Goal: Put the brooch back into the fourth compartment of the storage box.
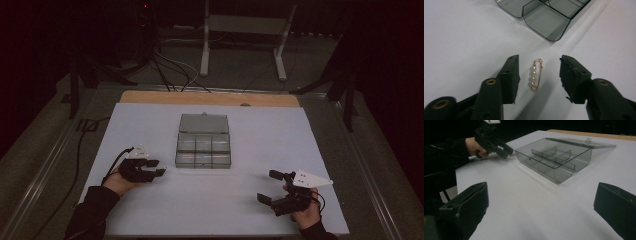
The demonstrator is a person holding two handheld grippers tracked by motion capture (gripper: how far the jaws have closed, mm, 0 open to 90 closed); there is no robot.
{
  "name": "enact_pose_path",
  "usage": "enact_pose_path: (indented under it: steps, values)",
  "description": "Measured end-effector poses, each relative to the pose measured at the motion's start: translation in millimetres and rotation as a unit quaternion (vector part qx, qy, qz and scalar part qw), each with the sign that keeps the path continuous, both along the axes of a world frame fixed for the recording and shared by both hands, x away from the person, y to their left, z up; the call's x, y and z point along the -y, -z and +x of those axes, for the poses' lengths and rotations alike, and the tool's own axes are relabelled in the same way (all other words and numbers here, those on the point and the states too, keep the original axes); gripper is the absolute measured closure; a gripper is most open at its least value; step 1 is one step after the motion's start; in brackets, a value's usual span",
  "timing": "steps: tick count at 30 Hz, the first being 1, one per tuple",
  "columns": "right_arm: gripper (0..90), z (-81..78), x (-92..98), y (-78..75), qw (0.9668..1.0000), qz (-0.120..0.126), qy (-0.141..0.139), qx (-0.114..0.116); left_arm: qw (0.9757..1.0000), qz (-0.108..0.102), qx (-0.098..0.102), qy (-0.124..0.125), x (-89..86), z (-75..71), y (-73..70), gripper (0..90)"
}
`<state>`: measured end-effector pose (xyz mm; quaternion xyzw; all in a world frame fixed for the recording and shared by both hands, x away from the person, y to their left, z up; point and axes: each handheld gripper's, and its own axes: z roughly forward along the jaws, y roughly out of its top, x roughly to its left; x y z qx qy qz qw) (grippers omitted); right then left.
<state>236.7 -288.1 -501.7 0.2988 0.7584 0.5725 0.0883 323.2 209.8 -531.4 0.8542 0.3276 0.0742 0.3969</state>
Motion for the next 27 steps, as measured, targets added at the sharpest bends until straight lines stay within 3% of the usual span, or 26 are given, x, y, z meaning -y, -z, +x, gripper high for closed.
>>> enact_pose_path:
  steps: [15, 23, 27]
  values:
    - [0.0, -0.2, -0.5, -0.1, 1.0, 0.0, -0.001, -0.002, 0.9995, 0.023, -0.019, 0.011, 5.8, 3.9, 3.0, 76.0]
    - [0.0, 0.1, -0.7, 0.1, 1.0, 0.0, -0.003, -0.004, 0.9992, 0.033, -0.024, 0.003, 6.8, 5.7, 2.5, 86.7]
    - [0.0, -0.3, -0.6, -0.1, 1.0, 0.0, -0.002, -0.003, 0.9989, 0.039, -0.024, 0.005, 7.8, 5.5, 1.5, 86.9]
